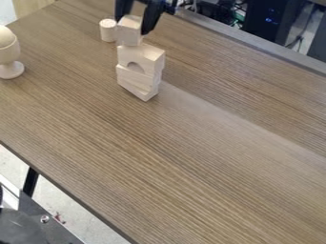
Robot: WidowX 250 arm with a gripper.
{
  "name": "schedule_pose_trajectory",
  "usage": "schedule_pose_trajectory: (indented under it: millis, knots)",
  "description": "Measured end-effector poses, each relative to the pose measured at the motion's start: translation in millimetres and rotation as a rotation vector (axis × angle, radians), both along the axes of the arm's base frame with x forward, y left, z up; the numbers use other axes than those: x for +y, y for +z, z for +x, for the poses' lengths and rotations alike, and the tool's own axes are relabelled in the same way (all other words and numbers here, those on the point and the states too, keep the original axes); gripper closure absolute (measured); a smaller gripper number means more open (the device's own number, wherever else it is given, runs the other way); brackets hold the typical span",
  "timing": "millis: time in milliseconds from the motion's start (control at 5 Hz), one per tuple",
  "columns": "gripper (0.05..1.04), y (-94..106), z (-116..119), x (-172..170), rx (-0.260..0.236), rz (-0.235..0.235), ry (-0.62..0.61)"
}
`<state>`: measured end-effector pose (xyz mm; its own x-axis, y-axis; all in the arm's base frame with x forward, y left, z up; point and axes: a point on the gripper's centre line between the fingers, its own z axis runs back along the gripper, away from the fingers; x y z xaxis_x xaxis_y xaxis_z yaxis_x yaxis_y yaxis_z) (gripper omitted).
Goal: Pickup the cube from on top of the tower and place it on the table
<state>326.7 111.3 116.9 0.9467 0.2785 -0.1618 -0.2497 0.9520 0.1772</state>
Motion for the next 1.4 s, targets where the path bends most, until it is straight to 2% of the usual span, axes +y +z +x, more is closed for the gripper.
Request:
schedule_pose_trajectory:
  millis: [200, 400, 600, 800, 1000, 1200, 1400]
  knots:
    - [0.516, 18.2, 9.3, 0.8, -0.035, -0.034, 0.011]
    - [0.516, 19.4, 33.3, 8.8, -0.047, -0.086, 0.062]
    - [0.516, 15.0, 57.2, 25.5, -0.072, -0.092, 0.125]
    - [0.516, -2.9, 71.6, 38.5, -0.083, -0.077, 0.183]
    - [0.516, -18.8, 69.2, 47.2, -0.044, -0.052, 0.202]
    - [0.516, -45.9, 58.3, 50.3, 0.006, -0.022, 0.191]
    - [0.516, -72.3, 46.5, 52.1, 0.032, 0.009, 0.188]
